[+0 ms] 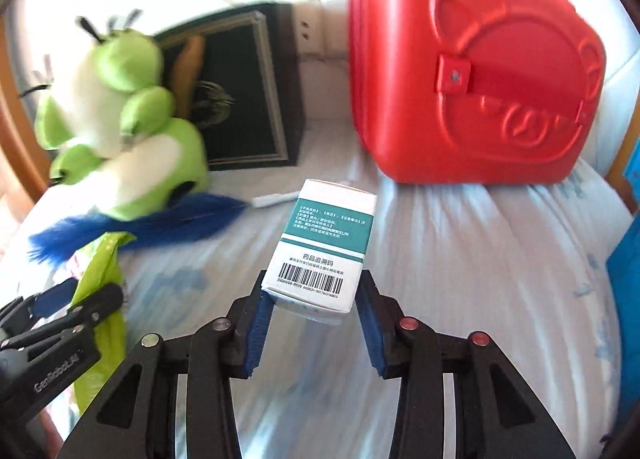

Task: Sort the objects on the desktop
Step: 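Lift and carry the wipes pack with the left tool while the right tool carries the box to the bin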

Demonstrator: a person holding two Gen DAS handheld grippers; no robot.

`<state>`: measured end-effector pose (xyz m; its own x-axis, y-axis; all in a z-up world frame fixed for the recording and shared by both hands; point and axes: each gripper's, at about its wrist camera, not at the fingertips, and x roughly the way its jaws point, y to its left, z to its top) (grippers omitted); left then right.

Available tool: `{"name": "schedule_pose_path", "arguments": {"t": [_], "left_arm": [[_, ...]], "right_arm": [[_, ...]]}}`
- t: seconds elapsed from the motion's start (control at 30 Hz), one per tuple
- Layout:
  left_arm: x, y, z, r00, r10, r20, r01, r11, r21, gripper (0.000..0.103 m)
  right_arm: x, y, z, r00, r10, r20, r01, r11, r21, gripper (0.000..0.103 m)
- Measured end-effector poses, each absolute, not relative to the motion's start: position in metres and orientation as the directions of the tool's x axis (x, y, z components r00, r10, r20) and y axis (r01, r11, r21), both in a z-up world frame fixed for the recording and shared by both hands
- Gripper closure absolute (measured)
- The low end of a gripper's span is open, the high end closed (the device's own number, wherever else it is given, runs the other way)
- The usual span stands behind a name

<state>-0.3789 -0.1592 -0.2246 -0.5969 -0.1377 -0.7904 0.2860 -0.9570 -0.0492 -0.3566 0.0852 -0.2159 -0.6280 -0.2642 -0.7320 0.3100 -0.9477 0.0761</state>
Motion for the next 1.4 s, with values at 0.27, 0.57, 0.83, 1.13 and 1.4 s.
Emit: {"name": "schedule_pose_path", "arguments": {"t": [0.27, 0.57, 0.83, 1.13, 1.4], "left_arm": [[-0.318, -0.135, -0.153, -0.716, -0.155, -0.68, 0.27, -0.961, -0.065, 0.045], [-0.248, -0.078, -0.052, -0.843, -0.061, -0.535, 0.124, -0.989, -0.081, 0.045], [-0.199, 0.019, 0.022, -0.898, 0.133, -0.42, -0.104, -0.99, -0.092, 0.045], [-0.176, 0.178, 0.08, -0.871, 0.375, -0.317, -0.365, -0.927, -0.092, 0.045], [-0.178, 0.31, 0.081, -0.775, 0.499, -0.388, -0.513, -0.855, -0.075, 0.043]], "right_arm": [[-0.386, 0.018, -0.16, -0.723, -0.283, -0.63, 0.341, -0.94, 0.032, 0.062], [-0.275, 0.072, -0.047, -0.841, -0.242, -0.483, 0.267, -0.963, 0.017, 0.062], [-0.174, 0.176, 0.03, -0.932, -0.091, -0.352, 0.088, -0.996, 0.027, 0.062], [-0.095, 0.317, 0.071, -0.954, 0.134, -0.267, -0.146, -0.989, 0.024, 0.062], [-0.088, 0.421, 0.063, -0.9, 0.289, -0.327, -0.291, -0.956, -0.042, 0.062]]}}
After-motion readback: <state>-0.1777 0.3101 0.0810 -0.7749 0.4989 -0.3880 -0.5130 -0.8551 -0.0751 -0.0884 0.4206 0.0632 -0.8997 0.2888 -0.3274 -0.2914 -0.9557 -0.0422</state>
